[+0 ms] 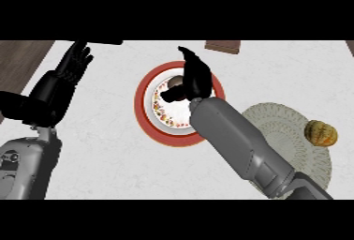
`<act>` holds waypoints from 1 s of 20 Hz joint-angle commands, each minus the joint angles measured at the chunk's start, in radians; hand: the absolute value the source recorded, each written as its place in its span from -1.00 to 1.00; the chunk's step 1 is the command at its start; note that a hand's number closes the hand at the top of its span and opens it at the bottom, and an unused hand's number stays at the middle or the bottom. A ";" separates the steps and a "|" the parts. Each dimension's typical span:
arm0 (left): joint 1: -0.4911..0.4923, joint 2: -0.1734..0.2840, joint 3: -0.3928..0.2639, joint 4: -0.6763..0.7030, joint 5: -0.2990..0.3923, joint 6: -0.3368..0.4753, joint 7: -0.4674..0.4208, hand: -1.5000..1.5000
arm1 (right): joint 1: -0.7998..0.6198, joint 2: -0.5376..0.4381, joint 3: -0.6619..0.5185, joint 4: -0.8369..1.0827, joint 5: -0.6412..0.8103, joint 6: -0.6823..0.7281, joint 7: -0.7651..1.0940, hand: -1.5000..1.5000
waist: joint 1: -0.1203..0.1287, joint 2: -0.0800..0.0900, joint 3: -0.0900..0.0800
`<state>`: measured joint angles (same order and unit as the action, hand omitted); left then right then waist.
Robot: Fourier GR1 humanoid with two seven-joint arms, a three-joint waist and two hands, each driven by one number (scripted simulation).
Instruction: Pick the cupcake from the placemat and place it in the plate
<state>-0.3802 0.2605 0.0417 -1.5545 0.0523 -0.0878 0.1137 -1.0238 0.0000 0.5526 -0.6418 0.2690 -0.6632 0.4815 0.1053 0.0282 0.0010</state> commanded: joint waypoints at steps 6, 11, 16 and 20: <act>0.017 -0.017 -0.012 -0.011 -0.031 0.028 0.005 0.00 | -0.018 0.000 -0.092 -0.035 -0.227 -0.189 -0.219 -1.00 | -0.019 -0.005 0.001; 0.068 -0.036 0.001 -0.023 -0.041 0.055 -0.007 0.00 | 0.047 0.000 -0.159 -0.081 -0.314 -0.175 -0.371 -1.00 | -0.076 -0.021 0.000; 0.097 0.011 0.048 -0.026 -0.038 0.027 -0.035 0.00 | 0.119 -0.016 -0.233 -0.133 -0.340 -0.180 -0.416 -1.00 | -0.099 -0.028 -0.001; 0.126 0.028 0.082 -0.051 0.006 -0.001 -0.002 0.00 | 0.338 -0.102 -0.216 -0.342 -0.350 -0.103 -0.494 -1.00 | -0.115 -0.034 -0.001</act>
<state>-0.2883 0.2677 0.0934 -1.5744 0.0356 -0.0713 0.0992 -0.8286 -0.0502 0.3320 -0.8435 -0.0792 -0.8104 0.0253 0.0080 0.0010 0.0004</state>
